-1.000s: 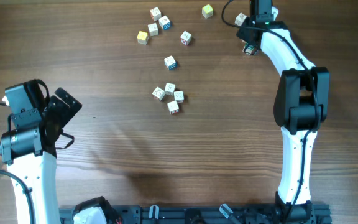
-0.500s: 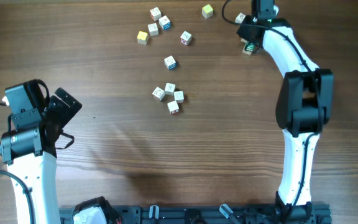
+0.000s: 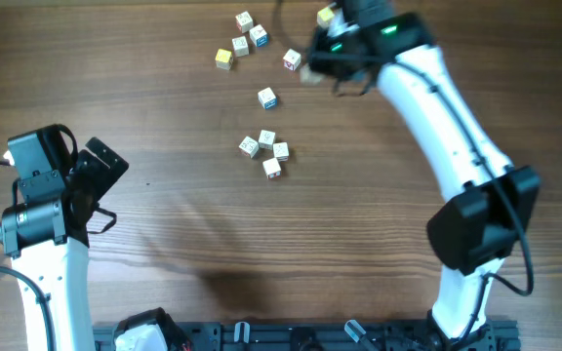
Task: Form a circle
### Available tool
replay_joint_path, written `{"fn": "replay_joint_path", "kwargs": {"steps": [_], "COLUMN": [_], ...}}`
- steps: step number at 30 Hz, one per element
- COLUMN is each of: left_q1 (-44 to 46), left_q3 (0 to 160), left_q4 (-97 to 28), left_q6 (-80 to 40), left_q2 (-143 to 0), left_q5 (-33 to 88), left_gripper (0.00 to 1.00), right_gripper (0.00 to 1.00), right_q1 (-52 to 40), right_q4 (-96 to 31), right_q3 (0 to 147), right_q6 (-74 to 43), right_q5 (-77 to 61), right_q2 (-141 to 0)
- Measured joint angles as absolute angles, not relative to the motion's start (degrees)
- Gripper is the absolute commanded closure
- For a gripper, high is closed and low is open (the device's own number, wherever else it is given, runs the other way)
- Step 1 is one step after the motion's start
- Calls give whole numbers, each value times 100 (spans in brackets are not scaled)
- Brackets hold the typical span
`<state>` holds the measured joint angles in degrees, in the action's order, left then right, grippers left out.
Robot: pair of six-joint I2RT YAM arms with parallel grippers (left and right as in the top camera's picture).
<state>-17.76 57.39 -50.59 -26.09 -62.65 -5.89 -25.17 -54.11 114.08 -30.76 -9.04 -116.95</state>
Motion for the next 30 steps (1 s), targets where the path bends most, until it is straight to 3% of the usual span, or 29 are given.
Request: {"fn": "replay_joint_path", "kwargs": {"steps": [10,20,22,30], "left_q1": [-1776,-1776,-1776,-1776], "left_q3": [5739,5739,5739,5739], "left_q4": [-5059,-5059,-5059,-5059], "left_q6": [-2609,-2609,-2606,-2606], "left_q2": [-6265,-6265,-6265,-6265], "left_q5": [-587,-587,-587,-587], "left_gripper": [0,0,0,0], "right_gripper": [83,83,76,67], "right_q1": [-4560,-5046,-5039,-4950], "right_q4": [-5645,-5610,-5603,-5485], "right_q3": [11408,11402,11397,11391], "right_q6": [-3055,-2810,-2790,-2755], "right_q5": [-255,-99,-95,-51], "right_q2": [-12357,-13415,-13550,-13581]}}
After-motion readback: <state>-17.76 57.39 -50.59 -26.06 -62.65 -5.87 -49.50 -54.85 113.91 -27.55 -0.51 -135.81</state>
